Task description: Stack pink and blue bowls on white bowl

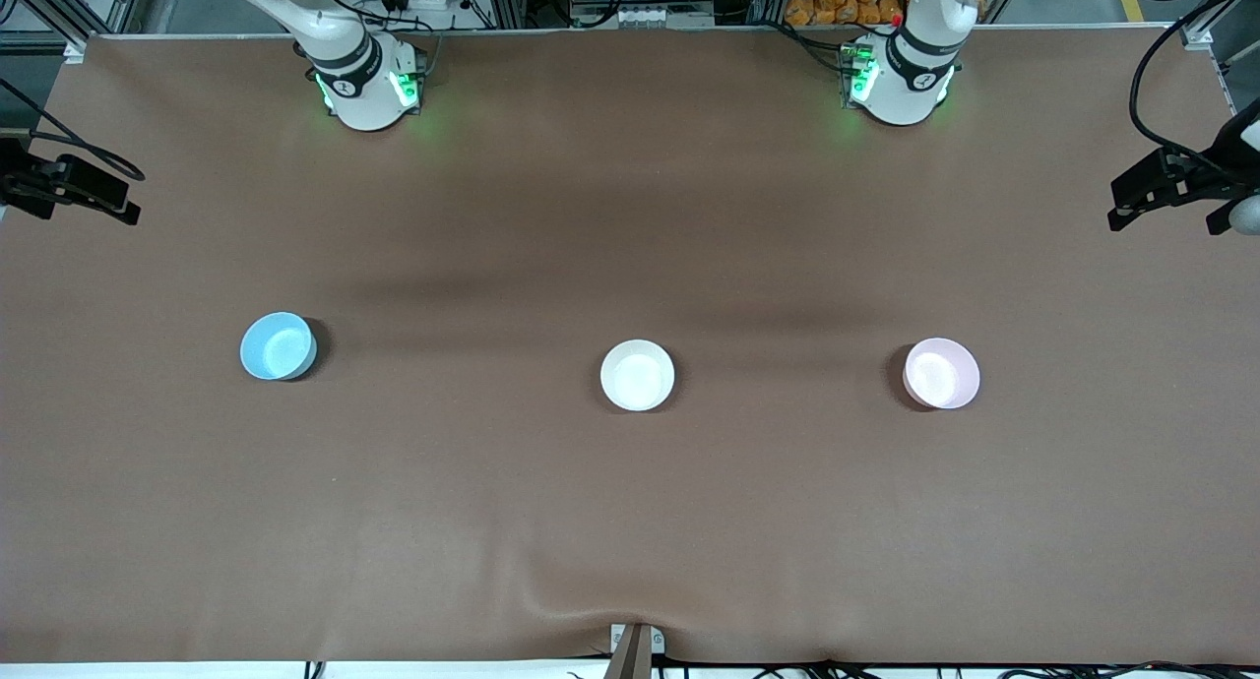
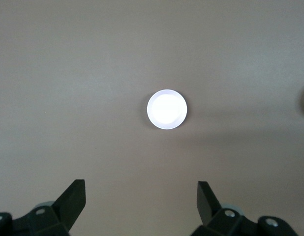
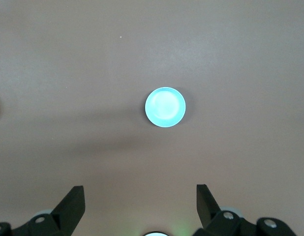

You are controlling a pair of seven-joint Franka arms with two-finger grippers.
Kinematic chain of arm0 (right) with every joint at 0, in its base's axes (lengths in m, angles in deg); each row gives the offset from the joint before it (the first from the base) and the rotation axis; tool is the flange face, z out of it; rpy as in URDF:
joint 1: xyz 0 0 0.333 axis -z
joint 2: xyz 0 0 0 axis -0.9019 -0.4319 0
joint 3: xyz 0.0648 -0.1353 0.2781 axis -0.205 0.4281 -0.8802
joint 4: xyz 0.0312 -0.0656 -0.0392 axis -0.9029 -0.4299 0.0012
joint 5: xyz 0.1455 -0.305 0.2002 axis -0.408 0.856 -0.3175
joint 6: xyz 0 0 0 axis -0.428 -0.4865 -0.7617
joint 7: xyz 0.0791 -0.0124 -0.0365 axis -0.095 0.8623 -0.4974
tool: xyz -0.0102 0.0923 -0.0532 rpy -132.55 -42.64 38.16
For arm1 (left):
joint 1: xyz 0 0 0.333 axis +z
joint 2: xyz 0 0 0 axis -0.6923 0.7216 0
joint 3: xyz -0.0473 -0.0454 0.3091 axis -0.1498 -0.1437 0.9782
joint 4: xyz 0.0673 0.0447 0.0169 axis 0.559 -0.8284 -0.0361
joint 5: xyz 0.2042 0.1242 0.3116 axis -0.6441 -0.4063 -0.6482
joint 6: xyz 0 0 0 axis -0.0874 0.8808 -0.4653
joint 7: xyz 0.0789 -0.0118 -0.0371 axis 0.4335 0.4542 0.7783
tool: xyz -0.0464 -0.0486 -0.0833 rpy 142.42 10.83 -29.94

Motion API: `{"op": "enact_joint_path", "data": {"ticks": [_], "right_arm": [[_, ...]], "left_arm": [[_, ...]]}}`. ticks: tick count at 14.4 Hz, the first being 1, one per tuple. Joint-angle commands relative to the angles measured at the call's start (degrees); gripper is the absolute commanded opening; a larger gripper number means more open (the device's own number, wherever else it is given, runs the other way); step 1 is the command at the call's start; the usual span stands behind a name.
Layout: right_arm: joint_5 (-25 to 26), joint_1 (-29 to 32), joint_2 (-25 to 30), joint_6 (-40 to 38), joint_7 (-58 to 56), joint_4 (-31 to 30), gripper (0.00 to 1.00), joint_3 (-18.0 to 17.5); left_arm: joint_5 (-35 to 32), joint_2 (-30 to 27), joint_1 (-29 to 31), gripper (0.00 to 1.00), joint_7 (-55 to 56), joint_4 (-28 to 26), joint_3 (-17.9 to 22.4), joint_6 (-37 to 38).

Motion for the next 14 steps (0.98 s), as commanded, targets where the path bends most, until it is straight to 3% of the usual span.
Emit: {"op": "enact_joint_path", "data": {"ticks": [1,11,14], "right_arm": [[0.5,-0.1,-0.4,-0.5,0.4,1.0,1.0,-0.1],[0.5,-0.1,-0.4,-0.5,0.4,1.0,1.0,0.0],[0.5,0.0,-0.4,-0.5,0.8,1.0,1.0,-0.1]], "left_arm": [[1.0,0.4,0.3,1.0,-0.7,1.4,0.0,1.1],[1.8,0.7,0.6,1.0,-1.0,0.5,0.2,1.8],[1.8,3.0,0.6,1.0,-1.0,0.0,0.3,1.8]]}}
